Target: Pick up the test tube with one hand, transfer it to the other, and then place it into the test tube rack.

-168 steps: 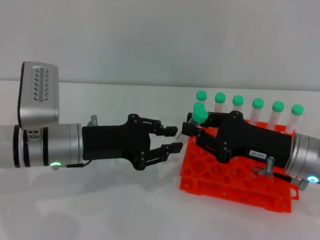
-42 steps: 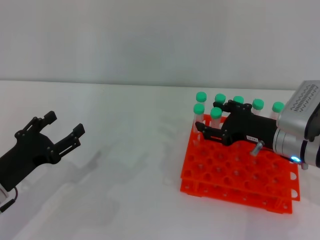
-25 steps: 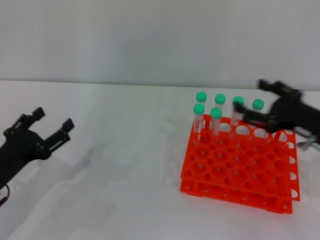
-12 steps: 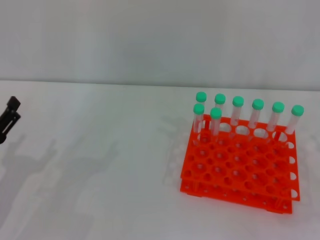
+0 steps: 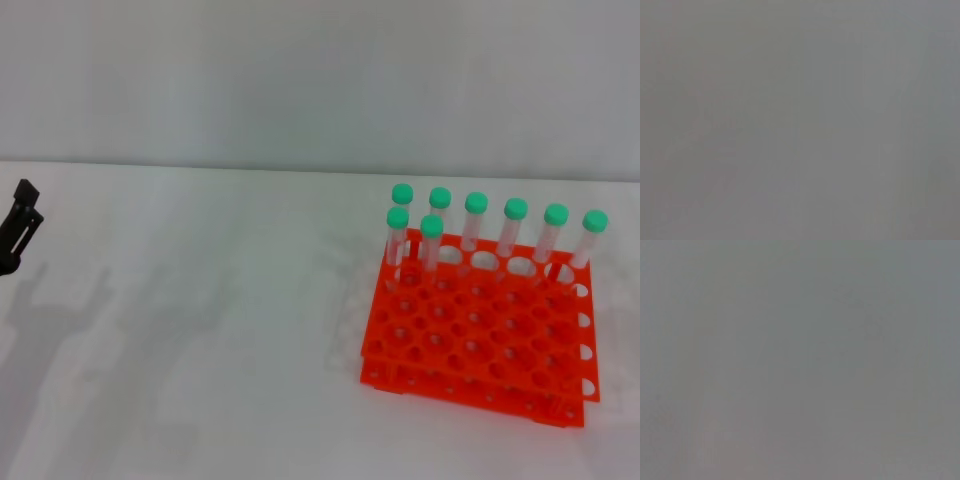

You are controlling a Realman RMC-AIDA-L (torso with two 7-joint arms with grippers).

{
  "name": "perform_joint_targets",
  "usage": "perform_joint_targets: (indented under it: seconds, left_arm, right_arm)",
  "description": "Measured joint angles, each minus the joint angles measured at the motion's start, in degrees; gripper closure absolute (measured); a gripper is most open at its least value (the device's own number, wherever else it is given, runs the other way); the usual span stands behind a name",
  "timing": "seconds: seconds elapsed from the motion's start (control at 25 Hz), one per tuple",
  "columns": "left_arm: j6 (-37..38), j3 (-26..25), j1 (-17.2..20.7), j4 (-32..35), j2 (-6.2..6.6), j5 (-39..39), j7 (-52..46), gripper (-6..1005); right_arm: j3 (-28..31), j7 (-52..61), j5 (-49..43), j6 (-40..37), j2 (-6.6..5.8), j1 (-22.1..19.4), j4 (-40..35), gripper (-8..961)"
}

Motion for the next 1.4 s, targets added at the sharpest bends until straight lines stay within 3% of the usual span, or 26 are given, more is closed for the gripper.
perform_joint_targets:
  seconds: [0.56, 1.4]
  left_arm:
    - [-3.1, -0.1, -5.0, -0.3, 0.41, -4.3, 2.2, 110]
    - [-3.3, -0.2, -1.1, 4.6, -0.22, -4.8, 4.1, 109]
  right_arm:
    - [-0.1, -4.7, 5.2, -1.9, 0.23, 0.6, 7.4, 79]
    - [-0.3, -7.5, 6.9, -3.3, 0.15, 0.1, 9.1, 81]
